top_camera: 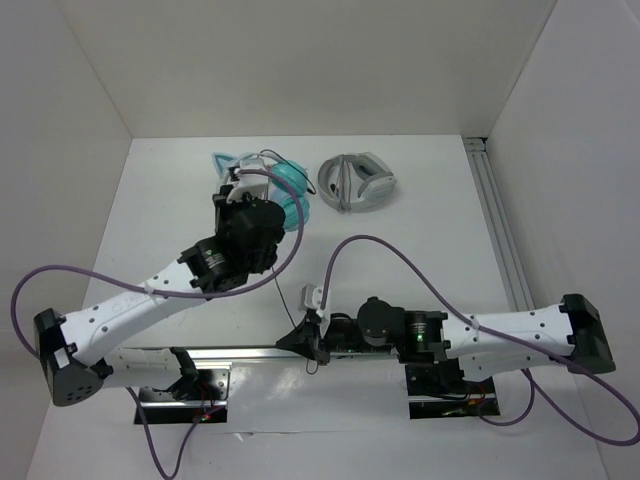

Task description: Wrap the headphones

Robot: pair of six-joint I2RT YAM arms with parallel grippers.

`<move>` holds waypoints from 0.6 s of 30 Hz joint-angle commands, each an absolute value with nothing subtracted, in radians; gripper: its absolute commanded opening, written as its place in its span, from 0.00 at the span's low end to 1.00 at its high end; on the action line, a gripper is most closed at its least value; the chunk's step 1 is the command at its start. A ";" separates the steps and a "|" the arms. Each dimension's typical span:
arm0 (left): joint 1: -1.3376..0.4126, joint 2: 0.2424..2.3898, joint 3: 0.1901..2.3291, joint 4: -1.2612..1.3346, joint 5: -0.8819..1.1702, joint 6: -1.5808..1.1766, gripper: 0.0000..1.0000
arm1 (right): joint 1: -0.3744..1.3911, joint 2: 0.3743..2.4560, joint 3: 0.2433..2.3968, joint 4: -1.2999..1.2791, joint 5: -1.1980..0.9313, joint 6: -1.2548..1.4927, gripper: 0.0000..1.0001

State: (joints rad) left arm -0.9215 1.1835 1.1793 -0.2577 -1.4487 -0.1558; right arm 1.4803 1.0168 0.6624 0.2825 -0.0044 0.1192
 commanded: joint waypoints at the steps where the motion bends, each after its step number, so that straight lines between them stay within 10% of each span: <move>1: -0.925 1.232 1.166 -0.003 -1.585 0.038 0.00 | 1.499 1.003 0.794 0.114 0.025 0.063 0.00; 18: -1.117 1.091 0.905 0.439 -1.585 0.603 0.00 | 1.499 0.925 1.034 -0.300 0.374 -0.083 0.00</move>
State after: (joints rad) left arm -1.0790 1.1885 0.9375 0.1883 -1.4624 0.4183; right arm 1.4887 0.9405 0.9783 -0.2047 0.2489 -0.0383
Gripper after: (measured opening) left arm 0.165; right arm 0.007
